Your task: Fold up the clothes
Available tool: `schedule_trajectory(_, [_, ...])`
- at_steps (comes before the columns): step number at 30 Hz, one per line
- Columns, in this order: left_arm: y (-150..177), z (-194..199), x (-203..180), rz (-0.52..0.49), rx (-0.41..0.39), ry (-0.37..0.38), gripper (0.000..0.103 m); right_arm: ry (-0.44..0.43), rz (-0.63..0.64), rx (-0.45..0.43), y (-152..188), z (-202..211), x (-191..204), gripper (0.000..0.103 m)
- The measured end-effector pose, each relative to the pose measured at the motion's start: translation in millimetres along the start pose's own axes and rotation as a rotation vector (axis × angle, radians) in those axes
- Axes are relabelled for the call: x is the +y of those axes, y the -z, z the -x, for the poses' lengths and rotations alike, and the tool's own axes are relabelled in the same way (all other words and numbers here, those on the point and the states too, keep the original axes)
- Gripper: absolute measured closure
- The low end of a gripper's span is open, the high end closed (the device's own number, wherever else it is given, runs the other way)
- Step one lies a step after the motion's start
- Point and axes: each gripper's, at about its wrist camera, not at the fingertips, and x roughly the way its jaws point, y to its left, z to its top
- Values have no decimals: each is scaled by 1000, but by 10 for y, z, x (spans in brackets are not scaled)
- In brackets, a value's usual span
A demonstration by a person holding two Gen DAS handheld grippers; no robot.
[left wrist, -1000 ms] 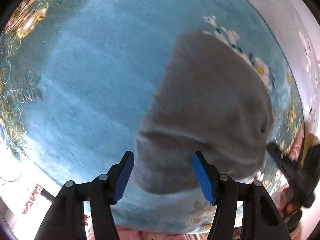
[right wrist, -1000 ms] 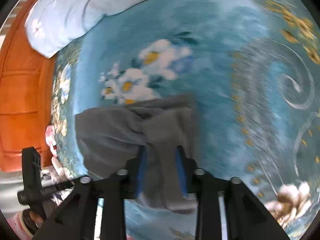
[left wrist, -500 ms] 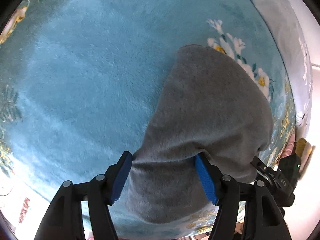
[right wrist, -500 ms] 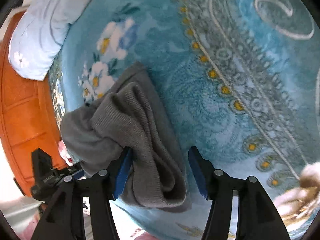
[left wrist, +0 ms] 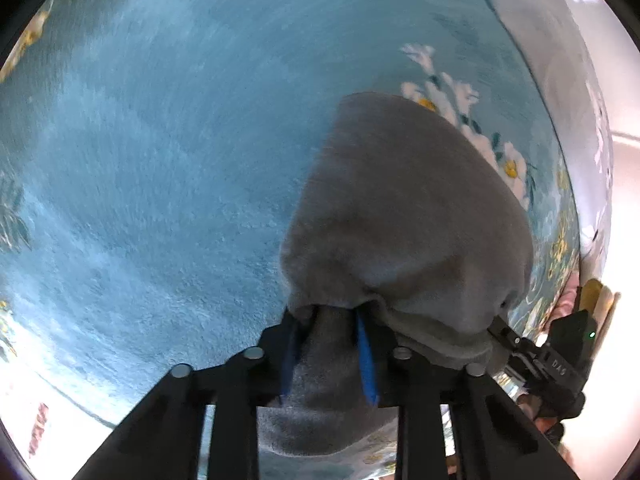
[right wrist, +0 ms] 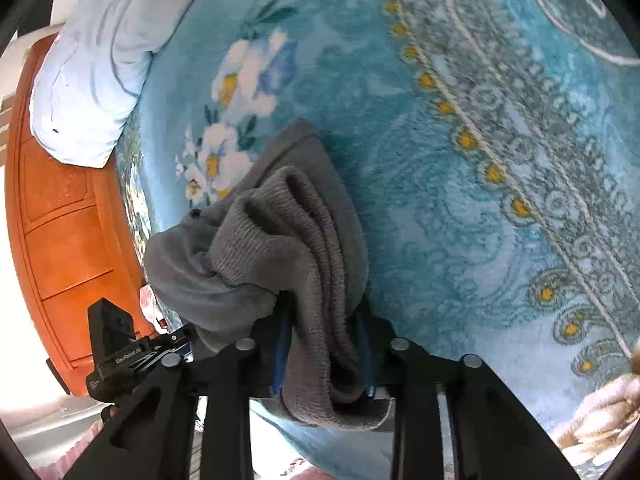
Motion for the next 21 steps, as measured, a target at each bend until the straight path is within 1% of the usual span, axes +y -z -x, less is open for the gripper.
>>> schedule_trajectory(2, [41, 90, -79, -25, -21, -5, 80, -10, 5, -10, 25, 77, 31, 77])
schedule_trajectory(5, [124, 279, -184, -46, -64, 9, 82, -35, 18, -27, 108, 213, 115, 78])
schedule_trajectory(6, [154, 348, -218, -51, -79, 14, 85, -41, 27, -31, 143, 262, 158, 78])
schedule_trajectory(7, [192, 431, -261, -60, -95, 13, 91, -43, 39, -37, 186, 296, 231, 78])
schedule_trajectory(9, [93, 628, -330, -77, -116, 7, 94, -49, 61, -50, 272, 389, 326, 78])
schedule_trajectory(10, [131, 689, -368, -87, -126, 7, 98, -53, 71, -57, 315, 439, 366, 78])
schedule_trajectory(12, [360, 758, -455, -110, -148, 7, 100, -55, 94, -68, 398, 528, 440, 79])
schedule_trajectory(13, [438, 780, -439, -121, -154, 8, 101, -51, 107, -72, 438, 560, 470, 79])
schedule_trajectory(16, [577, 872, -423, -134, -156, -29, 101, -10, 132, -64, 531, 594, 480, 79])
schedule_trajectory(18, [588, 866, -332, -111, -154, -33, 100, 18, 133, -61, 565, 571, 440, 79])
schedule_trajectory(21, [621, 828, -86, -53, -149, -20, 99, 38, 115, -72, 578, 558, 324, 79])
